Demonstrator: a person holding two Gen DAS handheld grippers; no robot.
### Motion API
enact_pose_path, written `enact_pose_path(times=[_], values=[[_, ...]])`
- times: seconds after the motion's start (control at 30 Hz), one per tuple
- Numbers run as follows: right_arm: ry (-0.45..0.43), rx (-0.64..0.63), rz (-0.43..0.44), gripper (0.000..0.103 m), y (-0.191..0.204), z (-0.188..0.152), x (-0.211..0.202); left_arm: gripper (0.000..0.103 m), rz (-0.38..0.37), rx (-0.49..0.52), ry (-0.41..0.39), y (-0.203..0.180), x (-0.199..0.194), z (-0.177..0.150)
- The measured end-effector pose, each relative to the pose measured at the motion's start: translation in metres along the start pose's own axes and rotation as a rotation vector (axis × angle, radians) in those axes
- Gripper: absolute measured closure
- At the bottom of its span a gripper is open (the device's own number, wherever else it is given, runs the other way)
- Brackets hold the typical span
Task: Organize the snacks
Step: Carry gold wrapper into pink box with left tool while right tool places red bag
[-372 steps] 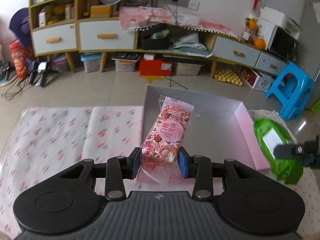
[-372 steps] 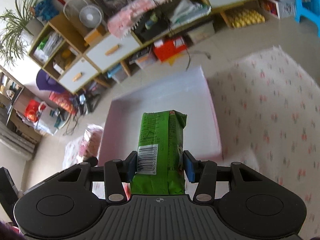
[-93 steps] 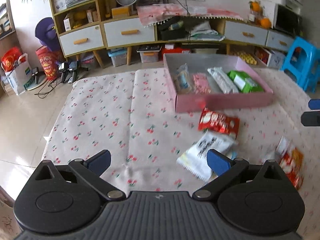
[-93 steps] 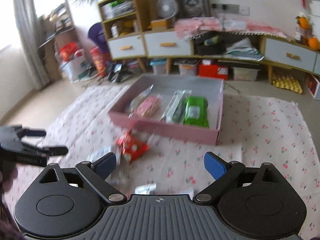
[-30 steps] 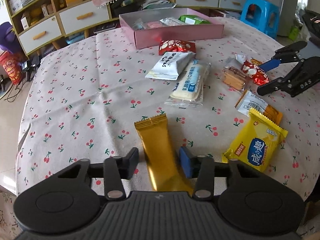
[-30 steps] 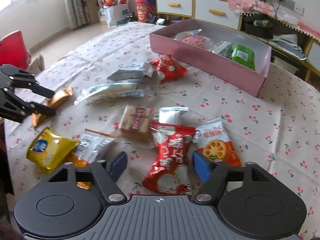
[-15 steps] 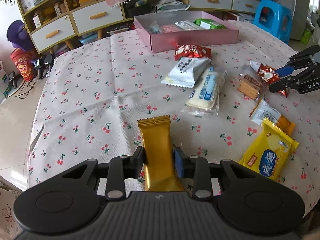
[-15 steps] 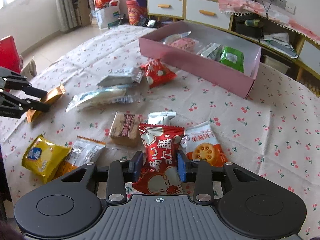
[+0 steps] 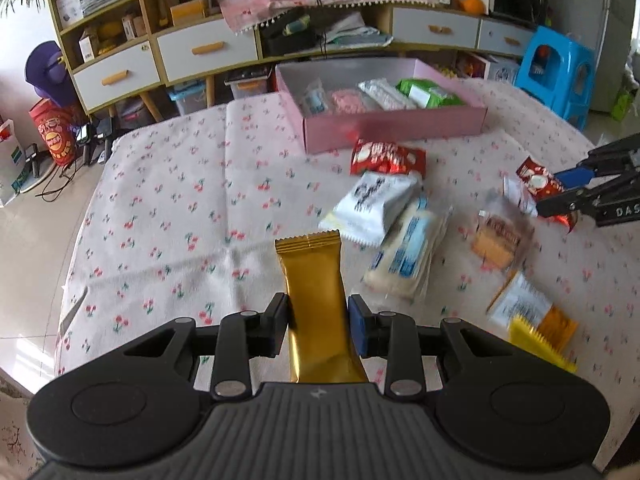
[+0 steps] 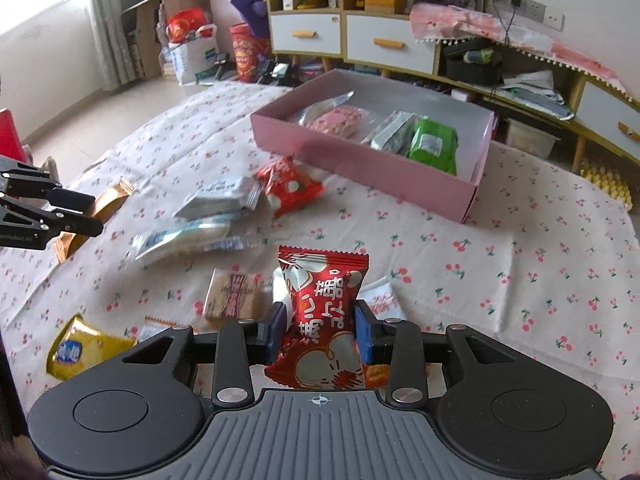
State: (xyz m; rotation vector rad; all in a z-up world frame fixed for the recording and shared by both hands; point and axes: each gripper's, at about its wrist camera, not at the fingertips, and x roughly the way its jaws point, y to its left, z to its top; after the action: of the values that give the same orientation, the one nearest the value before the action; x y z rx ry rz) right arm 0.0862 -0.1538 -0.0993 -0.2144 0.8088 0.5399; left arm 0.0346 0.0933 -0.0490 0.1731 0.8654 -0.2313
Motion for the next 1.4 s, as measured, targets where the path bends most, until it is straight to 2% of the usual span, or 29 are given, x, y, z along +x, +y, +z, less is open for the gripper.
enact_pose_path(times=[0.37,0.73,1.27,1.4], values=[[-0.059,0.053,-0.028,0.069,-0.009,0.019,-0.005,0.073,-0.009,-0.003,-0.036,-0.017,0.004,0.032],[-0.117,0.125,-0.053,0.069,-0.024,0.04,-0.009,0.073,-0.016,-0.059,-0.091,-0.027,0.012,0.071],[-0.16,0.282,-0.096,0.068,-0.062,0.07,0.006,0.073,-0.05,-0.188,-0.118,-0.04,0.052,0.126],[-0.17,0.314,-0.109,0.068,-0.076,0.083,0.013,0.073,-0.056,-0.185,-0.144,-0.038,0.062,0.145]])
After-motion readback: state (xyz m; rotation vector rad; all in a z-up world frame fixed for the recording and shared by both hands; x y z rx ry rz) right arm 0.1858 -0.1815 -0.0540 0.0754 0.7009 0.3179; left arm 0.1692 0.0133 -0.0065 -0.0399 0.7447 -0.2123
